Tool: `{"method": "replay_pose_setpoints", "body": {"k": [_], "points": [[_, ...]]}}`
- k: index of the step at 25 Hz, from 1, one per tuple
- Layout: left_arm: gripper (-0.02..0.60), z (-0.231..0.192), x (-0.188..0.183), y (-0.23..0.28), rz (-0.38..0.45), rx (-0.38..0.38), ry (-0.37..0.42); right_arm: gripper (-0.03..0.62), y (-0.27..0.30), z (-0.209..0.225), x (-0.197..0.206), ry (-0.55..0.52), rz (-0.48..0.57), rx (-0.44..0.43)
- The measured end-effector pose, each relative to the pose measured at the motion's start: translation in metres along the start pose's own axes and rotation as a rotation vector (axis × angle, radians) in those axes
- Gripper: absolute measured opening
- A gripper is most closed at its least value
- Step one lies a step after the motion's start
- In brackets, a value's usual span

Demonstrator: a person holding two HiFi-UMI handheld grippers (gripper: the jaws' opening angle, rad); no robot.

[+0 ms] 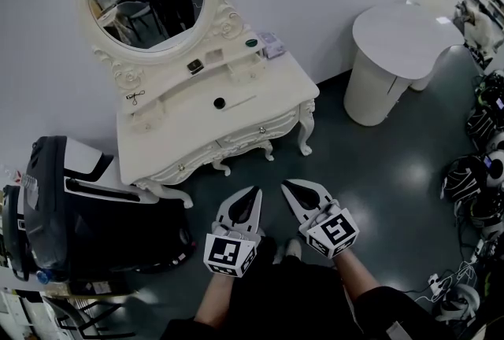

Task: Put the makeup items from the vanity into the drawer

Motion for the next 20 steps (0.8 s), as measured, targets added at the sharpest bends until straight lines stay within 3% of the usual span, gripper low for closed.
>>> {"method": "replay_pose_setpoints", "body": {"k": [20], "points": [[0.017,-0.082,0.011,0.043,-0.020,0.034,-0.044,0.023,0.080,0.027,0.020,0.004,-0.049,0.040]]}}
Point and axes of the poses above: the fingertips, and each gripper's own axes: y forward along the fingers, z to its right, x out of its underside, the point moved 3 cm from there along -y, backward along the fingers, and after that the axes turned 8 degrees about z, right-handed, at the moved point
